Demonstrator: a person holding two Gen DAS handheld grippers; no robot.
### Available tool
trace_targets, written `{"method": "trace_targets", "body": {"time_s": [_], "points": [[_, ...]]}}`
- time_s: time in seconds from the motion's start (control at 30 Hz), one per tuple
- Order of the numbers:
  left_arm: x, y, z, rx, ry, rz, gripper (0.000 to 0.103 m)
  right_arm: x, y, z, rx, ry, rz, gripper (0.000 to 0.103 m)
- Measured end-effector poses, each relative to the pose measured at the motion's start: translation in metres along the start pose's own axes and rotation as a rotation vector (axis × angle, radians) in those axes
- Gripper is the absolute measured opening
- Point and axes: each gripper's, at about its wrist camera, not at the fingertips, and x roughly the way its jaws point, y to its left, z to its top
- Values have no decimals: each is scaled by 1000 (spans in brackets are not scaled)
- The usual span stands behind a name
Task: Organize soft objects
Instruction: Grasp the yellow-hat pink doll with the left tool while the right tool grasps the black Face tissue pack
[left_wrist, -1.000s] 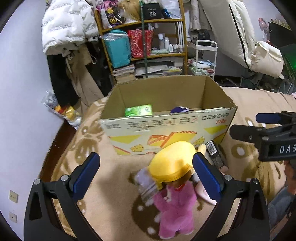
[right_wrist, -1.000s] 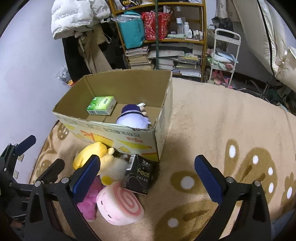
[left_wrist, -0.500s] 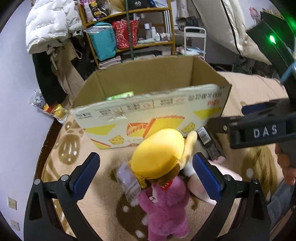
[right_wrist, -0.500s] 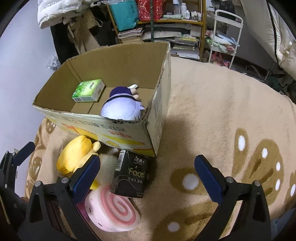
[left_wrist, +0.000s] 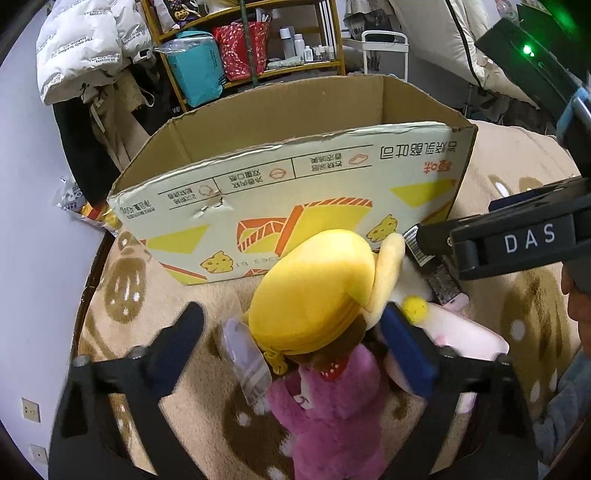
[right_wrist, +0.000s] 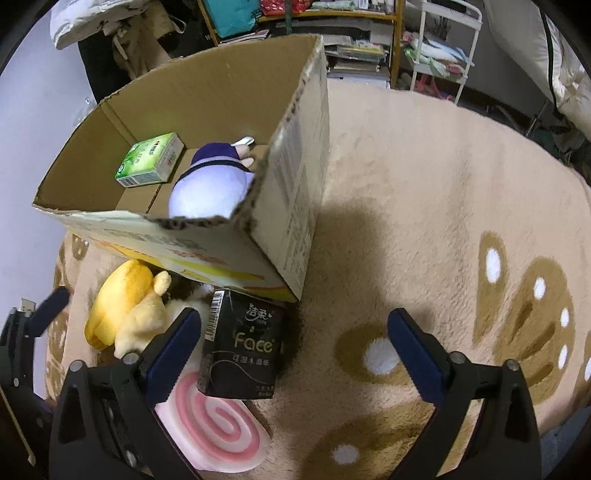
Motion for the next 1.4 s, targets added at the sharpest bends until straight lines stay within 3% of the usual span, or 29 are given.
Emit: {"method": "trace_targets", "body": {"time_s": [0.2,0.3,0.37,0.43,0.57,0.67,0.97,1.4], "points": [[6,2,-2,-19,30,-75,68,14,8,-2,-23,46,29,94],[5,2,-2,-25,33,-86,65,19,10,-3,-22,59,42,83],[4,3,-3,-32,34,-97,61,23,7,-3,15,76,87,71],[4,4,-3,-42,37,-118,57,26,5,-5,48,94,133,65],[3,5,-4,-47,36,-120,56,30,4,-6,59,101,145,64],[2,8,-4,-59,42,-119,56,28,0,-6,71,107,168,56],[3,11,-4,-65,59,-84,56,24,-9,-4,77,121,162,56],[11,4,-7,-34,55,-65,55,39,10,-8,41,129,117,56]]}}
